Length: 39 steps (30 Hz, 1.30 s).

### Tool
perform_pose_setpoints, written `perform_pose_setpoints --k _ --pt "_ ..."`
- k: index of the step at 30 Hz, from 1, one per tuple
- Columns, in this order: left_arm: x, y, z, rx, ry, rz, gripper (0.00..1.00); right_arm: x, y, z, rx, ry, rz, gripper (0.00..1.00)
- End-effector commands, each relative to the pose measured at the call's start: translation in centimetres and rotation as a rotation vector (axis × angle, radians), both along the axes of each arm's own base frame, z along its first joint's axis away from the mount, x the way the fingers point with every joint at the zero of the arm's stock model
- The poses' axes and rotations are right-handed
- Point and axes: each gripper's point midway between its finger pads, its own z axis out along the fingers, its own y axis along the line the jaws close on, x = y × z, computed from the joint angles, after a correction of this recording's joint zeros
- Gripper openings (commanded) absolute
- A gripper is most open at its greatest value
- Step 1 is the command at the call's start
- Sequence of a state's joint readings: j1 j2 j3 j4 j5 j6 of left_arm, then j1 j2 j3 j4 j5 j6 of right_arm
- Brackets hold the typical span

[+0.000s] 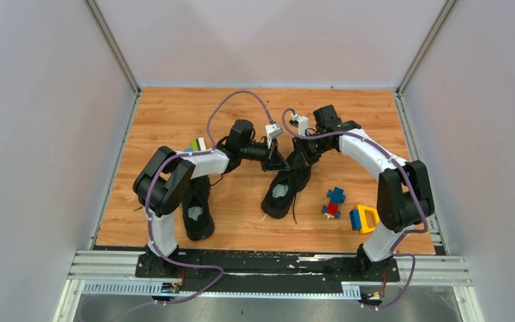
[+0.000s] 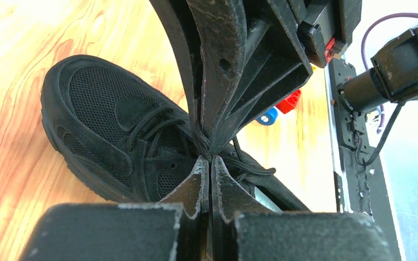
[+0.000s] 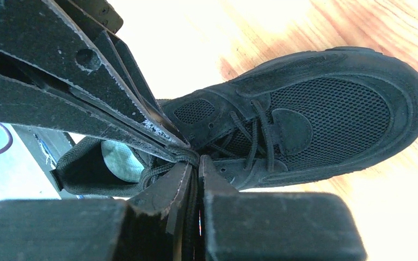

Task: Tie the shoes
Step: Cross the shoelace with the shoelace.

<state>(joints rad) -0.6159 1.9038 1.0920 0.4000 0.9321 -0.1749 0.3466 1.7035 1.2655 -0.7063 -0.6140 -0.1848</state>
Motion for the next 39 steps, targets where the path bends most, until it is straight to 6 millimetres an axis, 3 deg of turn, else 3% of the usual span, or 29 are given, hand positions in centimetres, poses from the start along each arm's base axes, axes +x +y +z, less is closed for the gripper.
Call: perform_pose_setpoints --k 1,8,19,28,39 --pt "-1.4 -1.8 3.4 -0.085 -0.042 -0.077 0.0 3.0 -0.6 2.3 -0.028 -0.135 -0.069 0.07" --pt "-1.2 -2.3 2.4 -0.045 -0.031 -0.049 0.0 2.3 -0.4 2.6 -0.011 -0.125 -0.065 0.08" --pt "-1.4 -2.4 1.9 -0.034 -0.035 -0.05 0.0 1.3 -1.3 2.6 -0.039 -0.128 -0.029 0.25" --pt "-1.6 -2.2 1.8 -0.029 -0.042 -0.053 0.0 1.4 -1.9 2.9 -0.002 -0.109 -0.02 0.29" --pt "-1.8 -2.0 2.1 -0.036 -0.052 -0.068 0.0 0.6 -1.3 4.1 0.087 -0.087 0.03 0.3"
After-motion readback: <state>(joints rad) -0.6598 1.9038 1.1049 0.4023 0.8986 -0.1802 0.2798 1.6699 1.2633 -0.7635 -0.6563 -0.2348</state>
